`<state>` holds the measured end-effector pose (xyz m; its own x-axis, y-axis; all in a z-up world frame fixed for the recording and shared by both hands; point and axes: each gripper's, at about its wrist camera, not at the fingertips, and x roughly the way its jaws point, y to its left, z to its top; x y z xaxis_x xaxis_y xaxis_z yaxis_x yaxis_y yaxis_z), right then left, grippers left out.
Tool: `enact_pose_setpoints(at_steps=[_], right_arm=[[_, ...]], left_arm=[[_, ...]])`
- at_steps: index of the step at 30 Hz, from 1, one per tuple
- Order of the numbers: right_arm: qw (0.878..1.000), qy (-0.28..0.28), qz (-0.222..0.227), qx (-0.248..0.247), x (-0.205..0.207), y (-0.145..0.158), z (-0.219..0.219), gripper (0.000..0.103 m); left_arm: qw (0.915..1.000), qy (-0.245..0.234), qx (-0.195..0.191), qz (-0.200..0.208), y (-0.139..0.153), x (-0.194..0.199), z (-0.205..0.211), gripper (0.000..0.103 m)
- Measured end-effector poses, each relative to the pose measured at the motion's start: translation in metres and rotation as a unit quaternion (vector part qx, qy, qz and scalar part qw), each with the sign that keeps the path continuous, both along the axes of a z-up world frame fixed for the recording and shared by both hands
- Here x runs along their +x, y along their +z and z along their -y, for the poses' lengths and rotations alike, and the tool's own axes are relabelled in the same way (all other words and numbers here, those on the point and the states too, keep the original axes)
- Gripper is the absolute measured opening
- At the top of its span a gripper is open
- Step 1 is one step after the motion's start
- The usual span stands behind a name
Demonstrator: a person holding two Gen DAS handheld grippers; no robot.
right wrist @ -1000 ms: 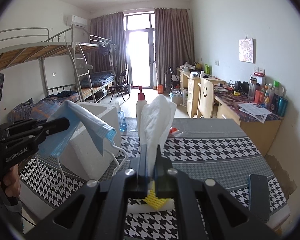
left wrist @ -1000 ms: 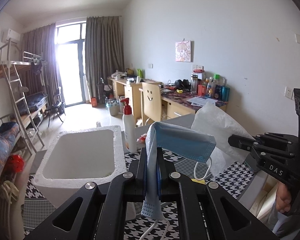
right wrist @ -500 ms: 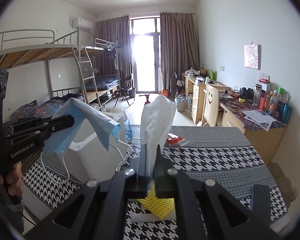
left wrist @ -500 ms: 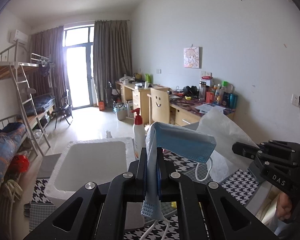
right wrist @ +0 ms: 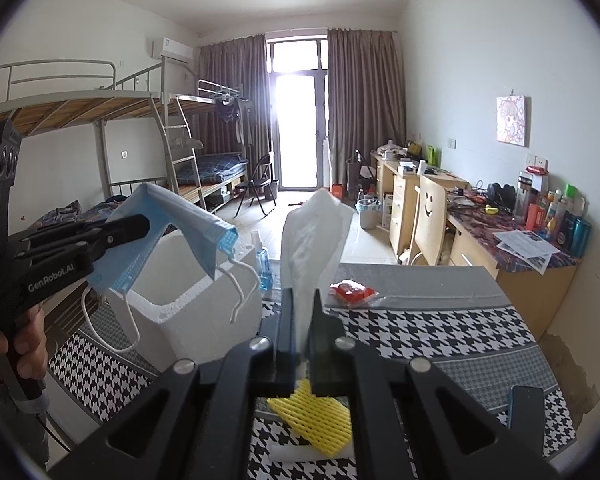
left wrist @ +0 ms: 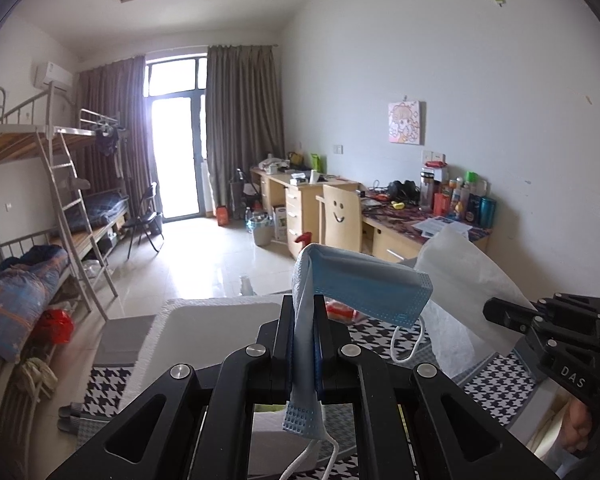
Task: Organize soft objects
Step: 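Carry the mask in the left tool over the foam box while the right tool carries the tissue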
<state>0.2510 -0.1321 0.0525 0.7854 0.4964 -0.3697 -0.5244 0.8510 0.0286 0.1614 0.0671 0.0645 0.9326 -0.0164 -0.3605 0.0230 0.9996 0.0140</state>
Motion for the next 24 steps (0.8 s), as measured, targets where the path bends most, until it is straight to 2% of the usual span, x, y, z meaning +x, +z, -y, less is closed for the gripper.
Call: enact_pose_setpoints(at_steps=[24], right_arm=[[0.997,0.074,0.013,0.001,0.008,0.013,-0.047,0.007]], left_arm=[[0.995,0.1,0.005,0.001,0.005,0.009,-0.044,0.008]])
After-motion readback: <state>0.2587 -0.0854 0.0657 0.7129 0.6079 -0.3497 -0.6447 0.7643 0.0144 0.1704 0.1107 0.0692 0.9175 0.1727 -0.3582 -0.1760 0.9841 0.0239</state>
